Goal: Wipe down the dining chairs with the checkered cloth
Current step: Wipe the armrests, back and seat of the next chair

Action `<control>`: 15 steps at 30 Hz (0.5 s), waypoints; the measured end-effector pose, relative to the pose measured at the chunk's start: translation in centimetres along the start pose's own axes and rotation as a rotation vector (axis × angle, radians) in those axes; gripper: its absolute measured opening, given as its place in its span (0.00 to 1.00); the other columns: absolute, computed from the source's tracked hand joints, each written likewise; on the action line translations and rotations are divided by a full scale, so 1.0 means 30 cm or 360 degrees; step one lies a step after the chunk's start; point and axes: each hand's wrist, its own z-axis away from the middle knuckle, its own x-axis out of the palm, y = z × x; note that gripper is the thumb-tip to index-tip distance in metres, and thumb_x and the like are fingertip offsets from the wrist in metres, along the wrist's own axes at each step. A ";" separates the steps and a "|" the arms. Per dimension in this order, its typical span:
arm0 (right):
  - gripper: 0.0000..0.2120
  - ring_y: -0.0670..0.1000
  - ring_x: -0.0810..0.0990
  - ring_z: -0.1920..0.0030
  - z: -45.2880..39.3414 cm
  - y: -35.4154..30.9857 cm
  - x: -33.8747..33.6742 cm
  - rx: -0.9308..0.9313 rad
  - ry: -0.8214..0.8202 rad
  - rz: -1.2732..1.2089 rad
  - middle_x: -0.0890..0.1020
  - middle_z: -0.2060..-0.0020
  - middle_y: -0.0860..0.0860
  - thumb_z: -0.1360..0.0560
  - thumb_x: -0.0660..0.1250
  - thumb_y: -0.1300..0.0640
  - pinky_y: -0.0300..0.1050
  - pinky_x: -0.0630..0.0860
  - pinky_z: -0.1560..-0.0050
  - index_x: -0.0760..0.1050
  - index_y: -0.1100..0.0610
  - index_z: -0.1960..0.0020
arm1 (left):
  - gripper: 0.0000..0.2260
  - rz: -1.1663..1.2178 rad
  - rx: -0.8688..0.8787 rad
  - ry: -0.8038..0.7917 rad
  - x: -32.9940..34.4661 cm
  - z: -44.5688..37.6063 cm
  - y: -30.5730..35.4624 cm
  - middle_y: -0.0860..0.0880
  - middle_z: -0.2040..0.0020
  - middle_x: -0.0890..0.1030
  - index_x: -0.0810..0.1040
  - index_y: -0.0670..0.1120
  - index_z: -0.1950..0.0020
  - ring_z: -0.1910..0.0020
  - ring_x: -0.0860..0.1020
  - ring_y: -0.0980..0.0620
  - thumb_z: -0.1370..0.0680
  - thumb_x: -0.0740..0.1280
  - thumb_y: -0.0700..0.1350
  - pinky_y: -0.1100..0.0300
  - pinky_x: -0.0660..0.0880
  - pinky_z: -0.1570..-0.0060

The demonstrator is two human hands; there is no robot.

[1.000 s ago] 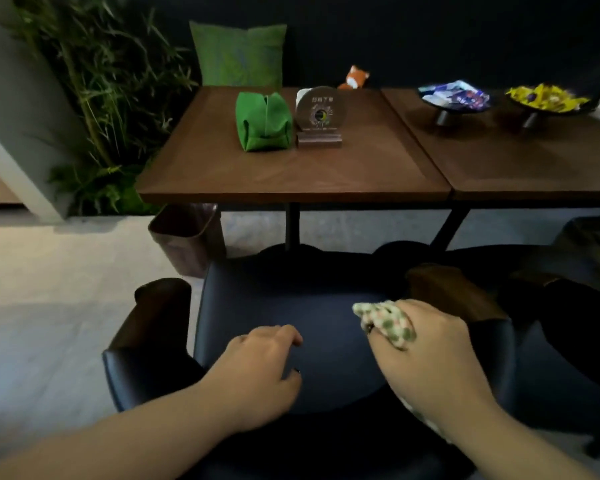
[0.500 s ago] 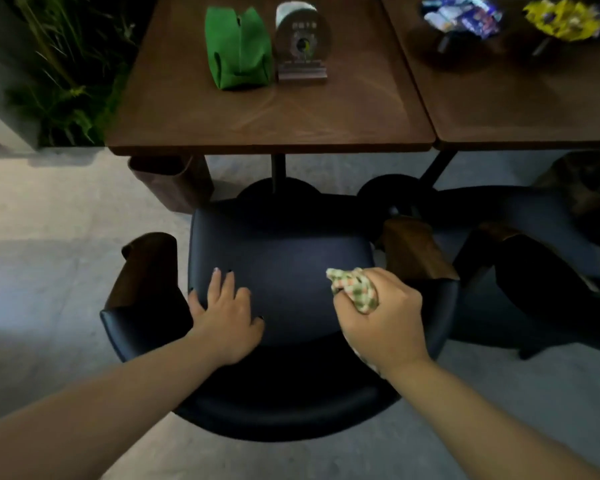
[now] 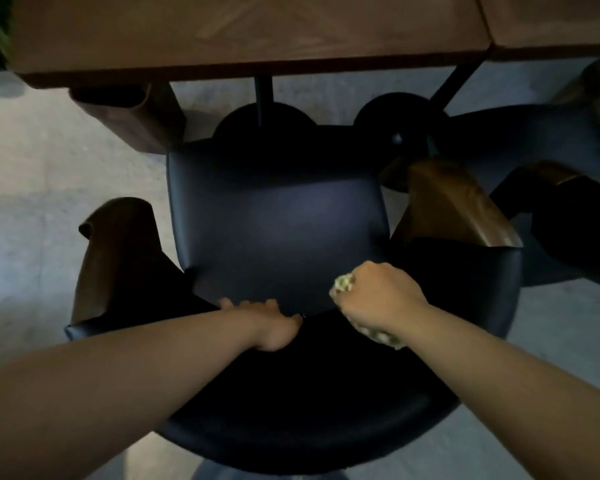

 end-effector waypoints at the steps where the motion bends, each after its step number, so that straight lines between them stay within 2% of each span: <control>1: 0.13 0.56 0.76 0.61 -0.033 -0.013 0.020 -0.0003 -0.0140 0.0048 0.76 0.63 0.50 0.30 0.64 0.44 0.42 0.69 0.63 0.73 0.53 0.60 | 0.35 0.0033 0.0044 -0.0038 -0.003 -0.017 -0.001 0.47 0.21 0.58 0.55 0.51 0.21 0.22 0.55 0.44 0.23 0.42 0.68 0.39 0.49 0.29; 4: 0.13 0.58 0.76 0.52 -0.137 -0.036 0.078 -0.0040 -0.0521 0.0222 0.79 0.49 0.54 0.29 0.62 0.44 0.46 0.66 0.54 0.73 0.53 0.55 | 0.34 0.0176 0.0220 -0.0212 -0.021 -0.068 -0.004 0.45 0.22 0.63 0.62 0.49 0.23 0.25 0.62 0.43 0.21 0.43 0.67 0.50 0.60 0.32; 5: 0.14 0.58 0.76 0.49 -0.166 -0.038 0.093 -0.0028 -0.0662 0.0273 0.79 0.48 0.54 0.30 0.62 0.43 0.47 0.65 0.52 0.74 0.53 0.53 | 0.33 0.0238 0.0255 -0.0265 -0.026 -0.082 -0.002 0.43 0.23 0.64 0.64 0.47 0.23 0.26 0.64 0.43 0.20 0.45 0.65 0.53 0.62 0.34; 7: 0.17 0.54 0.78 0.55 -0.214 -0.038 0.114 0.0069 -0.0912 0.0261 0.81 0.55 0.52 0.32 0.63 0.43 0.45 0.67 0.54 0.77 0.55 0.55 | 0.31 0.0340 0.0293 -0.0325 -0.032 -0.109 -0.002 0.43 0.23 0.64 0.63 0.47 0.23 0.26 0.63 0.43 0.19 0.46 0.64 0.54 0.62 0.35; 9: 0.17 0.49 0.81 0.69 -0.242 -0.041 0.128 0.0166 -0.1058 0.0192 0.83 0.70 0.49 0.32 0.63 0.42 0.38 0.69 0.65 0.81 0.56 0.61 | 0.32 0.0375 0.0305 -0.0355 -0.032 -0.130 -0.003 0.43 0.23 0.63 0.62 0.48 0.22 0.25 0.62 0.43 0.20 0.47 0.66 0.53 0.61 0.33; 10: 0.17 0.48 0.80 0.73 -0.253 -0.044 0.133 0.0175 -0.1093 0.0197 0.82 0.73 0.49 0.32 0.63 0.42 0.37 0.69 0.69 0.81 0.55 0.63 | 0.32 0.0375 0.0305 -0.0345 -0.029 -0.137 -0.002 0.44 0.22 0.62 0.61 0.48 0.22 0.25 0.62 0.43 0.20 0.47 0.66 0.53 0.60 0.33; 11: 0.17 0.48 0.79 0.73 -0.262 -0.046 0.134 0.0171 -0.1110 0.0225 0.82 0.73 0.49 0.31 0.62 0.42 0.36 0.68 0.71 0.81 0.55 0.62 | 0.32 0.0366 0.0302 -0.0328 -0.025 -0.139 0.002 0.44 0.22 0.61 0.59 0.47 0.21 0.24 0.61 0.43 0.19 0.46 0.66 0.53 0.60 0.32; 13: 0.19 0.50 0.78 0.67 -0.262 -0.048 0.130 0.0138 -0.1113 0.0282 0.81 0.64 0.51 0.29 0.62 0.43 0.37 0.69 0.69 0.80 0.56 0.53 | 0.31 0.0322 0.0284 -0.0309 -0.020 -0.134 0.013 0.43 0.21 0.59 0.57 0.46 0.21 0.23 0.59 0.43 0.18 0.45 0.64 0.53 0.58 0.30; 15: 0.23 0.53 0.76 0.59 -0.257 -0.045 0.132 0.0088 -0.1051 0.0335 0.80 0.52 0.55 0.28 0.62 0.42 0.40 0.70 0.60 0.77 0.58 0.41 | 0.31 0.0270 0.0261 -0.0269 -0.016 -0.130 0.026 0.43 0.21 0.59 0.57 0.45 0.21 0.23 0.58 0.43 0.18 0.44 0.62 0.53 0.57 0.28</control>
